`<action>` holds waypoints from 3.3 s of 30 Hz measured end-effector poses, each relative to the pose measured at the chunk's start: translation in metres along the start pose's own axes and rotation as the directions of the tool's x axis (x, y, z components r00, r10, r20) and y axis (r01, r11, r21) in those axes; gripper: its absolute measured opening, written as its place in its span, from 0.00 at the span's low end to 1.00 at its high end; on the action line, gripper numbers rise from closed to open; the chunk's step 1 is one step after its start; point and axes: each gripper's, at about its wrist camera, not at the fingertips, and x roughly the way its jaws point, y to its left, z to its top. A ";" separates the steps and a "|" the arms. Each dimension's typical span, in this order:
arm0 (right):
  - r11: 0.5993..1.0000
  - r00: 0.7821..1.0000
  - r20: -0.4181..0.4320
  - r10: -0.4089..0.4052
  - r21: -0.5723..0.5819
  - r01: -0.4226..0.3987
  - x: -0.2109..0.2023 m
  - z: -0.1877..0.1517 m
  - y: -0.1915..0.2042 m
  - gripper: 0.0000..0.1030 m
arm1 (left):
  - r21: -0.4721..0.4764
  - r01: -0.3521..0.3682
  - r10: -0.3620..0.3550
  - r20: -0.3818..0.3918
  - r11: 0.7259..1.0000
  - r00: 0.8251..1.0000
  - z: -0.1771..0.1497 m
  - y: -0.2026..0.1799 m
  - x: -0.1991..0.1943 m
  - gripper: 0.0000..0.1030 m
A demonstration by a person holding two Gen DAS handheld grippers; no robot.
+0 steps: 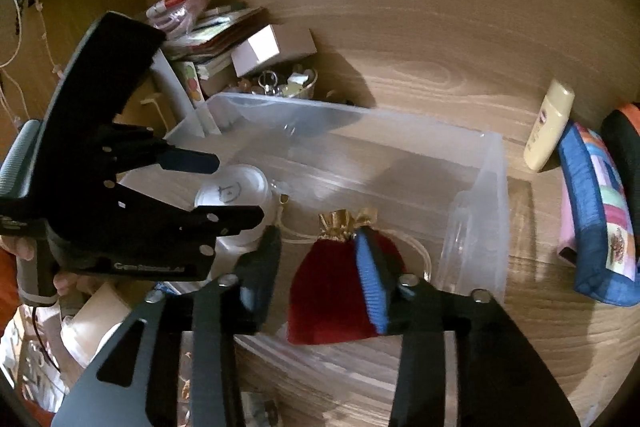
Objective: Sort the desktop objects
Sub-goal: 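Lower and release the white jar and red pouch into the clear box, then move both grippers back toward the remaining objects on the desk, then grasp the pink cylindrical cleanser with the left gripper while the right gripper grasps the white drawstring pouch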
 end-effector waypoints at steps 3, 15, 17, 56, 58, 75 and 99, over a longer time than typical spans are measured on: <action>1.000 0.999 0.028 -0.018 -0.003 0.018 -0.006 0.001 0.001 0.50 | 0.002 -0.010 0.010 0.006 1.000 1.000 0.000 0.000 -0.002 0.68; 0.985 0.987 0.135 -0.090 0.161 0.068 -0.038 0.012 -0.031 0.68 | -0.016 -0.045 0.046 0.111 0.999 0.993 -0.006 0.008 -0.046 0.84; 0.985 0.984 0.145 -0.101 0.157 0.078 -0.047 0.012 -0.029 0.68 | -0.024 -0.045 0.048 0.142 0.999 0.989 -0.009 0.011 -0.061 0.86; 0.976 0.935 0.285 -0.211 0.015 0.216 -0.151 -0.054 0.105 1.00 | -0.126 -0.101 0.141 0.372 0.987 0.917 -0.172 0.053 -0.180 0.98; 0.976 0.942 0.259 -0.215 0.016 0.218 -0.143 -0.059 0.106 1.00 | -0.128 -0.090 0.130 0.356 0.988 0.926 -0.177 0.053 -0.172 0.98; 0.989 0.987 0.078 -0.144 0.052 0.140 -0.073 -0.099 0.098 0.98 | -0.200 0.008 0.036 0.213 0.980 0.976 -0.191 0.067 -0.093 0.98; 0.998 0.997 -0.041 -0.062 -0.002 0.061 -0.011 -0.069 0.090 0.72 | -0.194 0.034 0.010 0.219 0.980 0.976 -0.168 0.067 -0.063 0.98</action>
